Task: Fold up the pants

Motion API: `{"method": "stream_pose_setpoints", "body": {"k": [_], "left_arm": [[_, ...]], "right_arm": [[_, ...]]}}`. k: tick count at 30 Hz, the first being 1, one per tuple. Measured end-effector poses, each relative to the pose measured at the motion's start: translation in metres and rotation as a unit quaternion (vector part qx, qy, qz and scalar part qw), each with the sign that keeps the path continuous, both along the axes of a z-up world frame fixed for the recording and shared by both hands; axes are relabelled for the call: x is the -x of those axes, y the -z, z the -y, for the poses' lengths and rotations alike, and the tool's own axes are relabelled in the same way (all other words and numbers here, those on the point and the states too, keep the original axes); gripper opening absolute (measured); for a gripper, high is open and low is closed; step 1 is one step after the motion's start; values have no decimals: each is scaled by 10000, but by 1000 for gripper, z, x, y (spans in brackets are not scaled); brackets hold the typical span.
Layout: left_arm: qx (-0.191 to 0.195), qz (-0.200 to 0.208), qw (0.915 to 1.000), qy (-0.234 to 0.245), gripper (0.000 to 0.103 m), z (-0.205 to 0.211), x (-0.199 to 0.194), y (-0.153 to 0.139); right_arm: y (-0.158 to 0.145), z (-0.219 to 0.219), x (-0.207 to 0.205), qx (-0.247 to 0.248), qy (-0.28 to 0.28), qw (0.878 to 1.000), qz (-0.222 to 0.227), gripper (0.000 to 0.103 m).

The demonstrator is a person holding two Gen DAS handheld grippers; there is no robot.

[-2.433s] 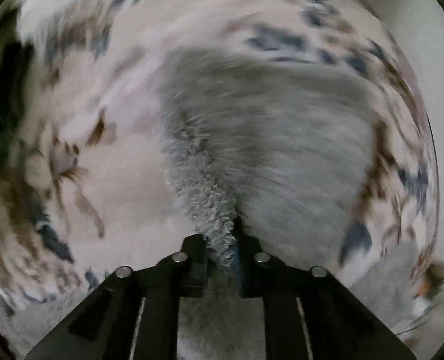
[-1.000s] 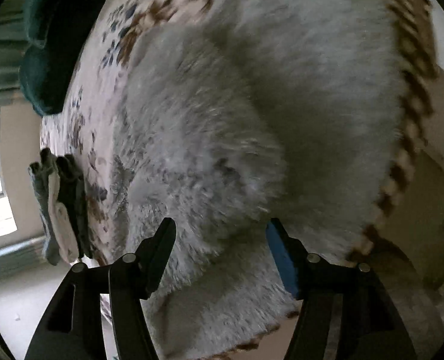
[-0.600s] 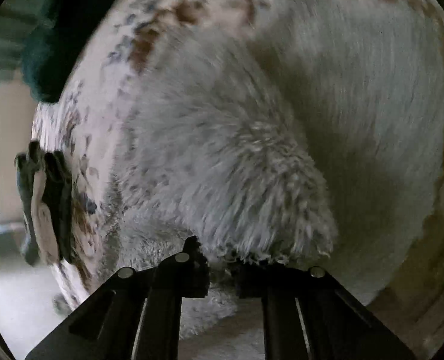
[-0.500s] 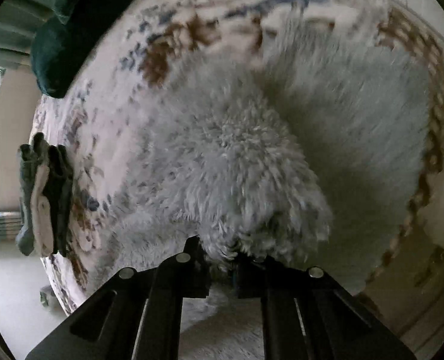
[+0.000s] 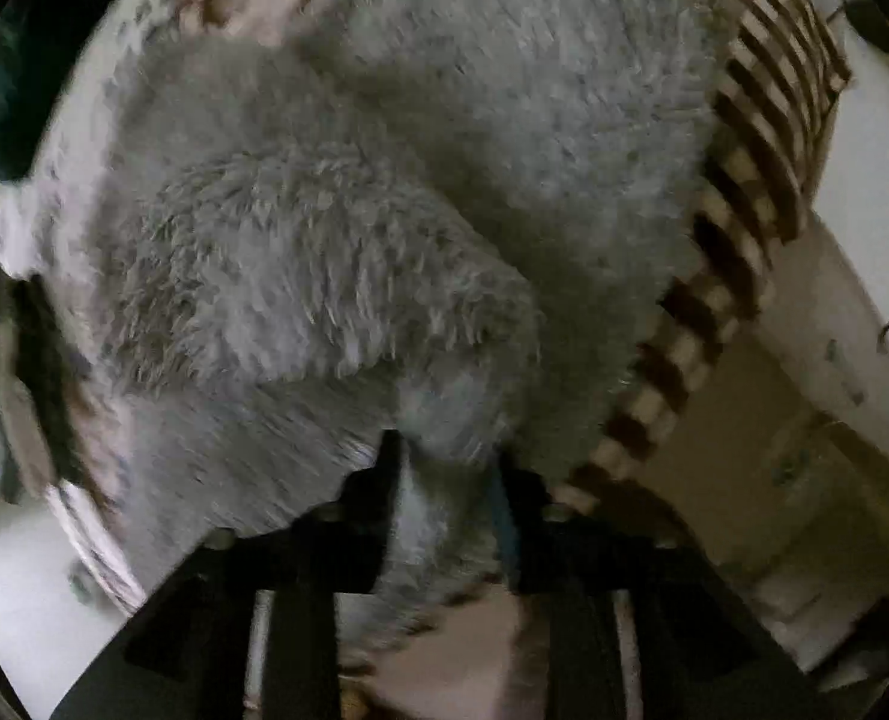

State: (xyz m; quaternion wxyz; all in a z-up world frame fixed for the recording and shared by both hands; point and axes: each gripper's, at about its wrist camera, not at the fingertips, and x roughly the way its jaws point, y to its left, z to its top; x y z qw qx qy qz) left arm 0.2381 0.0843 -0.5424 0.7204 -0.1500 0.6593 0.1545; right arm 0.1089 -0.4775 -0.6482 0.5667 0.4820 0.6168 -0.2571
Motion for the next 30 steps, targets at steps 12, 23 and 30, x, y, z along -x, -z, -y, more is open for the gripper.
{"method": "stream_pose_setpoints", "body": {"k": [12,23,30], "left_arm": [[-1140,593,9690,2111,91,162,-12,-44],[-864,740,9596,2573,91,233,-32,-47],[-745,599,9612,2589,91,248,-31,-38]], "right_arm": [[-64,-51,-101,2519,-3702,8941,119,68],[-82,27,-91,2503,-2189,9403,723,11],[-30,136,8,1530,250,9879,47,8]]}}
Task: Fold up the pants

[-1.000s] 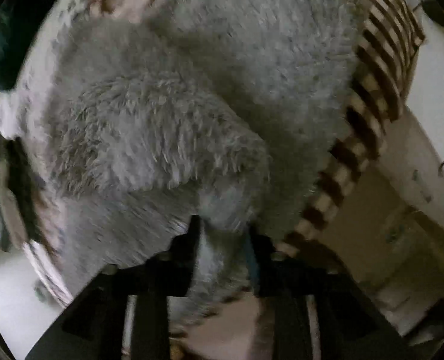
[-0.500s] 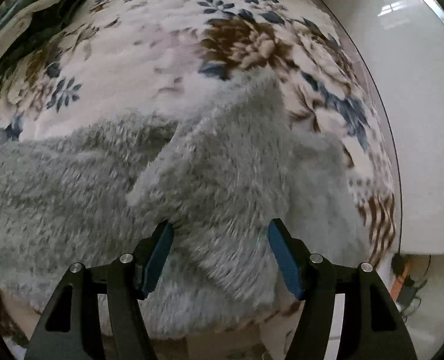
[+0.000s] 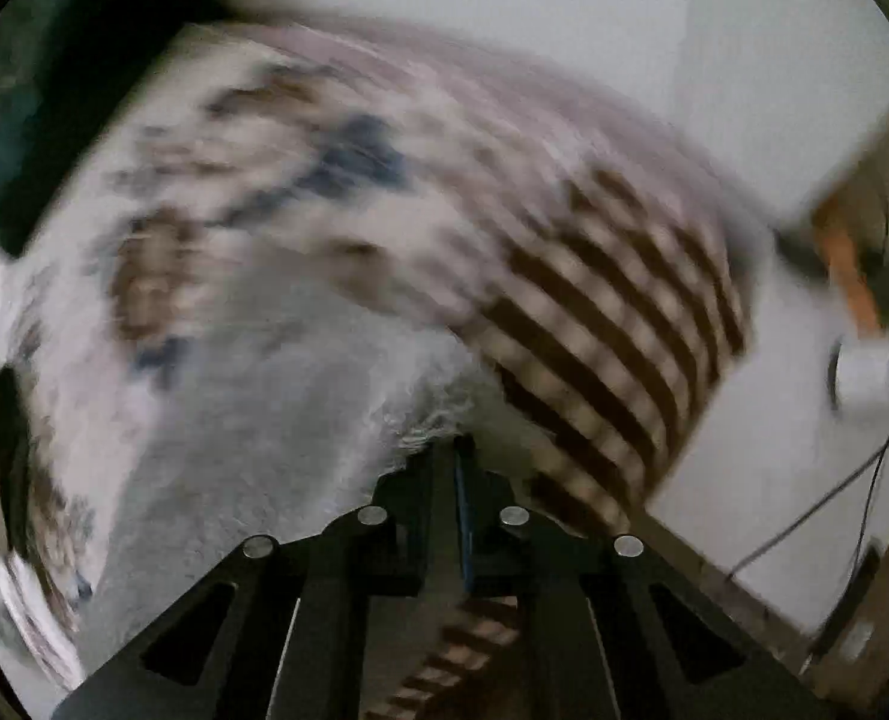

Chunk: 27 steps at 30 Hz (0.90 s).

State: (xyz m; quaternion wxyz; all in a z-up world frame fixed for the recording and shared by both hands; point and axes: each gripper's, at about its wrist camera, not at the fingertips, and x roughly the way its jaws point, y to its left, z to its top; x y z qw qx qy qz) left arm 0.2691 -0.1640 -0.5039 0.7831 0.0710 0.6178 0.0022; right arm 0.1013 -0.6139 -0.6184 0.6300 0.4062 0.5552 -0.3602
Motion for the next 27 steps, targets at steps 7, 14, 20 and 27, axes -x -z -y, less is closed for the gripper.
{"method": "stream_pose_setpoints", "body": {"k": [7,14,20,27], "left_arm": [[62,-173,9997,162,91,15,14,6],[37,-390,9991,134,91,13,29,14],[108,-563,9982,-191,91,-15,40,13],[553,-467,9920,-1032,91,-93,54,4]], "right_arm": [[6,3,54,-842,960,9878,892,50],[38,-42,16,-1534,428,9773,1398,56],[8,-58,1,-749,38,9907,1136,9],[35,-58,16,-1541,57,9870,460,19]]}}
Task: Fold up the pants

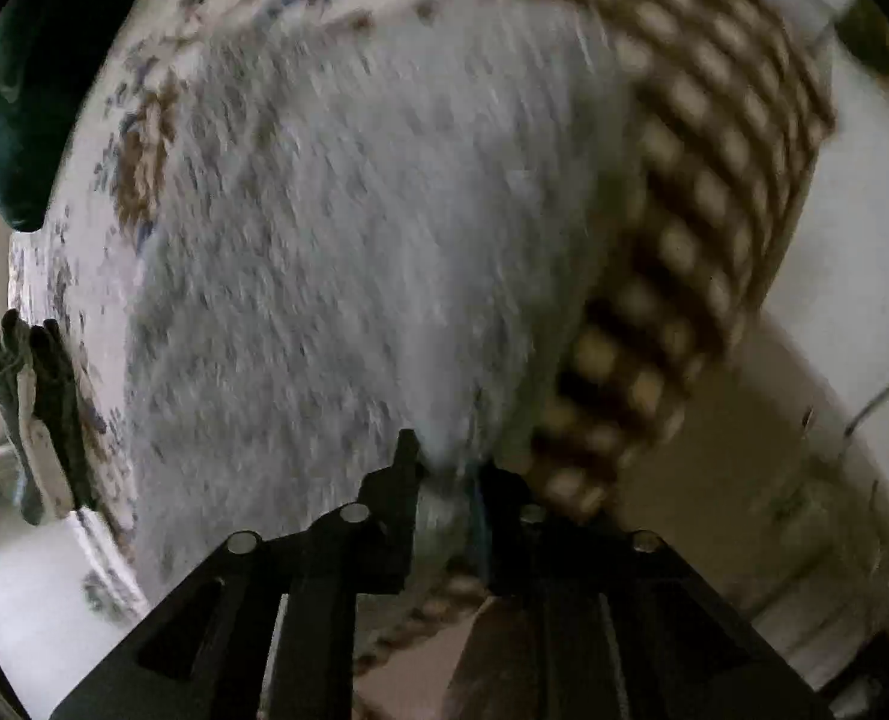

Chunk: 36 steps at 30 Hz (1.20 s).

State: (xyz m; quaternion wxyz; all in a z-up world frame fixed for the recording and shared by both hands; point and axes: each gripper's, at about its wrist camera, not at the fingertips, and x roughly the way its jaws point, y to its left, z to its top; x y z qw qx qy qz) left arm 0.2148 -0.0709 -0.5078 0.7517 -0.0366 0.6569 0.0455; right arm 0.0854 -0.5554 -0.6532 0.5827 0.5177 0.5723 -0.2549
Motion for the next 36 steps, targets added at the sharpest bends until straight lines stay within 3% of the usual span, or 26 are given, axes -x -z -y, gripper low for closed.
{"method": "stream_pose_setpoints", "body": {"k": [3,5,11,16,18,19,20,23,26,29,32,36], "left_arm": [[240,133,9982,-531,91,-56,-1,-12],[313,246,9954,-877,91,-95,-2,-20],[501,195,9814,-1845,91,-230,-18,-12],[837,-17,9682,-2356,91,-315,-43,24],[955,36,9635,-2502,87,-331,-49,34],[1006,112,9620,-2535,71,-336,-51,36],[1066,178,9617,-2520,47,-339,-54,38],[1177,407,9659,-2271,19,-338,-57,34],[1178,626,9693,-2066,14,-333,-49,18],[1295,684,9652,-2167,14,-342,-32,2],[1208,529,9647,-2278,14,-356,-27,14],[1171,73,9659,-2308,23,-363,-27,44]], "right_arm": [[-30,-39,-4,301,-268,9990,193,36],[-44,-80,-10,144,-408,9983,384,46],[-28,-226,-50,-815,-999,9900,571,46],[3,-284,-46,-1024,-318,9940,236,46],[12,-296,-44,-1081,-28,9938,263,45],[13,-300,-43,-975,67,9946,345,31],[11,-303,-44,-791,75,9960,419,7],[0,-314,-52,-409,18,9979,510,7],[-28,-325,-57,-103,-263,9975,641,7],[-53,-316,-46,-12,-313,9972,685,7],[-62,-312,-33,24,-468,9970,609,7],[-13,-323,-42,-321,-591,9975,204,9]]}}
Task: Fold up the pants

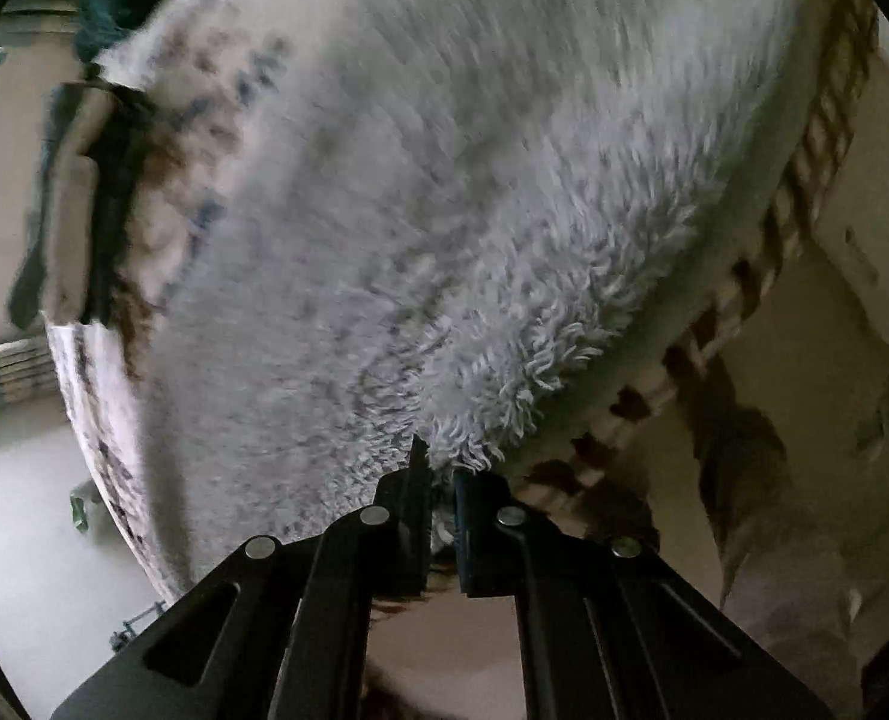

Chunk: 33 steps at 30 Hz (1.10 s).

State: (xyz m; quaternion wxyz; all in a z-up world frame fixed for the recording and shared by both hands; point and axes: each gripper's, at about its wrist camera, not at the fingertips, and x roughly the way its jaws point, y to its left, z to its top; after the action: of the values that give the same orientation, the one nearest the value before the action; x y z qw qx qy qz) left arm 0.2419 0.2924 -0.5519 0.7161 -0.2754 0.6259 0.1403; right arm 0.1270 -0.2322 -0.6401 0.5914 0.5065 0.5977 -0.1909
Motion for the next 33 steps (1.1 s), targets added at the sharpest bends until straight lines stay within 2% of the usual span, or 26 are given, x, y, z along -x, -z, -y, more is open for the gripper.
{"method": "stream_pose_setpoints", "body": {"k": [1,2,4,6,7,8,11,15,18,21,22,23,24,25,28,33], "left_arm": [[-30,-62,10000,1,28,1,-1,0],[-110,-96,9999,42,32,4,-2,-5],[-387,-32,9987,336,36,20,-6,-20],[-895,-8,9925,830,71,50,-7,-42],[-1066,53,9890,1026,94,67,-5,-50],[-1215,106,9856,1174,97,81,-4,-56],[-1567,205,9732,1673,97,135,-2,-69],[-1439,177,9649,2190,97,216,-3,-61],[-1306,158,9596,2486,97,273,-6,-51],[-1278,131,9521,2776,97,329,-4,-37],[-1268,100,9500,2853,97,342,-3,-32],[-1281,52,9472,2940,97,357,-3,-25],[-1322,-10,9446,3005,97,368,-1,-19],[-1346,-63,9427,3051,97,375,0,-15],[-1460,-240,9378,3141,97,390,8,-5],[-1520,-407,9384,3076,97,387,18,-4]], "right_arm": [[9,0,0,-98,-44,9999,-73,12],[18,1,0,-195,-139,9996,-141,20],[21,5,0,-343,-236,9991,-109,29],[9,13,0,-298,-360,9989,89,47],[0,20,3,-210,-417,9988,145,57],[-12,32,8,-97,-385,9988,275,58],[-39,80,25,293,23,9985,466,58],[-65,169,57,1018,690,9910,523,58],[-63,238,71,1263,1095,9847,495,58],[-40,288,76,1178,1155,9859,297,58],[-26,302,76,1006,1160,9879,214,54],[-13,304,72,853,1157,9895,173,21],[-1,307,70,641,1167,9909,194,3],[1,309,72,597,1118,9918,137,6],[-12,310,84,722,925,9928,258,5],[-36,317,118,709,1159,9900,393,5]]}}
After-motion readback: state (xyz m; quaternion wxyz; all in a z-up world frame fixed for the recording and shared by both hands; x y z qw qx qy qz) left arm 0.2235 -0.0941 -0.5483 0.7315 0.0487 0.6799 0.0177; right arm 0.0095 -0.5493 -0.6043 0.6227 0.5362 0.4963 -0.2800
